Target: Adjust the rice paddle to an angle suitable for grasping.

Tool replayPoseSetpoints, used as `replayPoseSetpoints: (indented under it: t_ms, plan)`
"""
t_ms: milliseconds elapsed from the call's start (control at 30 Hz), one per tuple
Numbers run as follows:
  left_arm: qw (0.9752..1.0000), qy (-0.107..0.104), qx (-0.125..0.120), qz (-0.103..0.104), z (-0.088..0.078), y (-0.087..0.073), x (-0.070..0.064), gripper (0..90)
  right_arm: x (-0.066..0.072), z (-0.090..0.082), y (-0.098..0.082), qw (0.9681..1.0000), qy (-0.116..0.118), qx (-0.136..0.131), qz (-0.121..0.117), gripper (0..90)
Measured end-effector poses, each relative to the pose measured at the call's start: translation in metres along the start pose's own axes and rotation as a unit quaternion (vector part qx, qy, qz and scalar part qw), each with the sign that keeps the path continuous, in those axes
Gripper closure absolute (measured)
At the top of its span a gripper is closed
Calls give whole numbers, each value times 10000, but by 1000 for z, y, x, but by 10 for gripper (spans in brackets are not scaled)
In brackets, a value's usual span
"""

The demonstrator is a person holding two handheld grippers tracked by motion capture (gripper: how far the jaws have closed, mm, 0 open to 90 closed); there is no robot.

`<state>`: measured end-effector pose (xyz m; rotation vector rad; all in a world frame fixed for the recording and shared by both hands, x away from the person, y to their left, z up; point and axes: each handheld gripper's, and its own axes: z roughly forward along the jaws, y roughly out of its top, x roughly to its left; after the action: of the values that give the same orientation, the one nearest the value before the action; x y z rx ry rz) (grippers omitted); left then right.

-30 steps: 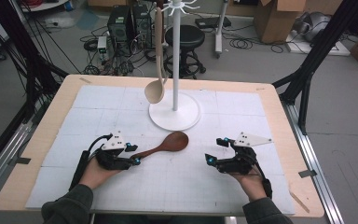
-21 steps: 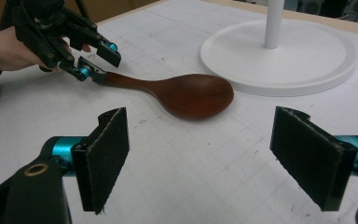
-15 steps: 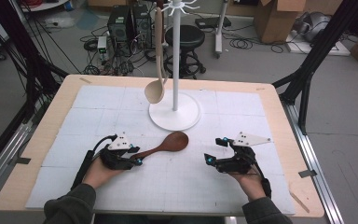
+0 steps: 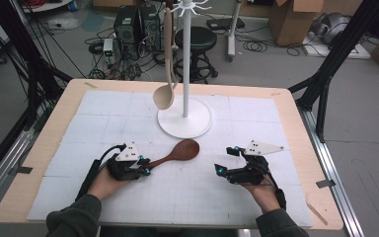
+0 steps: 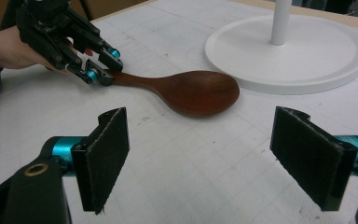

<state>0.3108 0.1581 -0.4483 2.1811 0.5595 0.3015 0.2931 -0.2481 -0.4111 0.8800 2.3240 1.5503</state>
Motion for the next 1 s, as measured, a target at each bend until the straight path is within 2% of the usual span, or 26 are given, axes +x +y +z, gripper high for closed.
replayPoseSetpoints:
  t_ms: [367,533,700,800,1000]
  plan:
    - [9999,-79,-69,56,-9,2,-3,679,4,3,0,10000,46,42,-30,189]
    - [9997,-197,-97,97,-11,3,-7,679,8,8,2,9997,182,107,-108,190]
    - [9993,-307,-99,189,-13,5,-11,680,12,16,6,9988,323,307,-212,193]
    - [9990,-386,-125,168,-13,6,-12,680,14,20,11,9981,379,390,-293,193]
    - [9980,-541,-86,318,-14,11,-19,680,19,32,20,9962,514,528,-461,193]
